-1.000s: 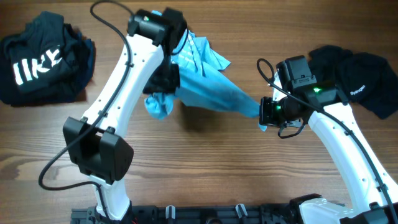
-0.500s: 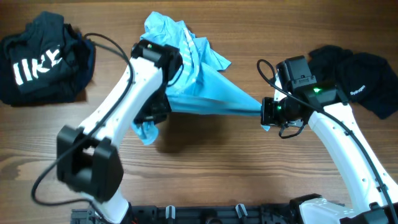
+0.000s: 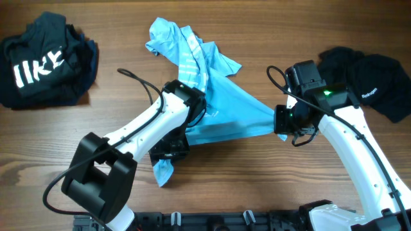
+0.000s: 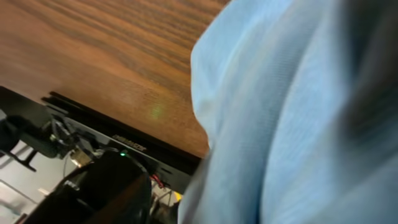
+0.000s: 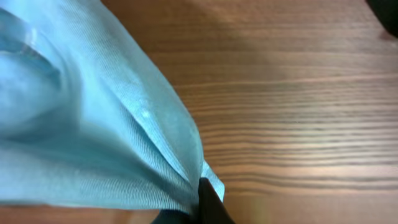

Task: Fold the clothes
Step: 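Stretch the shirt between both grippers and lower it onto the table center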

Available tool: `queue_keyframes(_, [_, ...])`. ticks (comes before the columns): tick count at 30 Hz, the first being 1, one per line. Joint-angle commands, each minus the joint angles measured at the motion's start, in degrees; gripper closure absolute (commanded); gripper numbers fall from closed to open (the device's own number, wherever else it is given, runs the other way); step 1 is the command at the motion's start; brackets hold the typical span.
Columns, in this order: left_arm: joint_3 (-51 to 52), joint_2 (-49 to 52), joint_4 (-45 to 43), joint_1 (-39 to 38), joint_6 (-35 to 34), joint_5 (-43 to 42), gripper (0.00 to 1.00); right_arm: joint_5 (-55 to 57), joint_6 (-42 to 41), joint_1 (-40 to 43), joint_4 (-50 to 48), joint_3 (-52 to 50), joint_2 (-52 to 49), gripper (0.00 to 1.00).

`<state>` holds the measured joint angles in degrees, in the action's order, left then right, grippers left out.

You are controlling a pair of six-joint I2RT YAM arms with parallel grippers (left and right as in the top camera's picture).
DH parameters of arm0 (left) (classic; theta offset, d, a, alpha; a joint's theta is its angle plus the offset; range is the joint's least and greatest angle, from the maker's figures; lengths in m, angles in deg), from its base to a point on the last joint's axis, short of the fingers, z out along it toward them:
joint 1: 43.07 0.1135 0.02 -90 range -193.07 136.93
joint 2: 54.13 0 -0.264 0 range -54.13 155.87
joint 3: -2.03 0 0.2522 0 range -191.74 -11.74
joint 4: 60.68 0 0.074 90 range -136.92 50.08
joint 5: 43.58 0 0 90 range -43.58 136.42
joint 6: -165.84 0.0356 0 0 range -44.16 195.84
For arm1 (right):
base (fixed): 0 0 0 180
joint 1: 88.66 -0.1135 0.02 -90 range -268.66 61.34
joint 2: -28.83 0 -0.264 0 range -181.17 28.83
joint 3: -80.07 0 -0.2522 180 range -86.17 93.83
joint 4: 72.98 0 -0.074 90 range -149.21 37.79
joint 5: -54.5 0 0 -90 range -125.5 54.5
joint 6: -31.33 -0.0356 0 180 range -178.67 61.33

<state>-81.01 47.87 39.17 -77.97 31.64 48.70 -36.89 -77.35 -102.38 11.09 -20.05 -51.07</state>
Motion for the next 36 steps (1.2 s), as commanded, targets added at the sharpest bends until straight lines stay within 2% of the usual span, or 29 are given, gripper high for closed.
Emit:
queue_keyframes(1, [2.4, -0.7, -1.2, 0.0, -2.8, -1.7, 0.46, 4.9, 0.4, 0.3, 1.3, 0.3, 1.2, 0.96])
queue_keyframes(3, [3.8, -0.7, -1.9, 0.0, -2.8, -1.6, 0.42, 5.1, 0.4, 0.3, 1.9, 0.3, 1.2, 0.96])
queue_keyframes(6, [5.2, -0.7, -2.6, 0.5, -2.8, -1.6, 0.2, 5.9, 0.0, 0.3, 2.9, 0.3, 1.2, 0.95])
queue_keyframes(7, [5.3, -0.8, -2.6, 0.8, -2.8, -1.6, 0.17, 5.9, 0.0, 0.3, 3.0, 0.3, 1.2, 0.87])
queue_keyframes(9, [5.2, -1.3, -2.6, 1.6, -2.8, -1.1, 0.12, 5.9, 0.0, 0.3, 3.1, 0.3, 1.2, 0.57])
queue_keyframes(11, [5.2, -3.0, -2.5, 3.0, -2.8, -0.7, 0.09, 5.6, 0.0, 0.3, 3.7, 0.5, 1.2, 0.36])
queue_keyframes(13, [5.2, -6.1, -2.3, 4.6, -2.7, 0.3, 0.06, 5.0, 0.1, 0.3, 4.6, 1.6, 1.2, 0.3])
queue_keyframes(19, [5.1, -20.4, -5.0, 11.0, -2.1, 3.0, 0.0, 3.8, 0.7, 0.3, 4.4, 9.3, 1.2, 0.21])
queue_keyframes(24, [5.1, -29.1, -18.1, 15.5, 4.1, 2.9, 0.0, -4.0, 6.2, 0.3, -8.1, 12.1, 0.9, 0.23])
queue_keyframes(29, [5.1, -27.6, -33.3, 16.5, 9.6, 3.2, 0.0, -5.1, 9.6, 0.2, -21.6, 12.0, -3.3, 0.27])
queue_keyframes(32, [5.1, -24.3, -40.1, 16.5, 9.6, 3.1, 0.0, -5.8, 9.7, 0.2, -28.8, 11.9, -8.1, 0.25])
queue_keyframes(36, [5.1, -19.3, -45.5, 16.5, 9.5, 3.1, 0.0, -12.7, 8.4, 0.2, -37.2, 11.9, -16.7, 0.25])
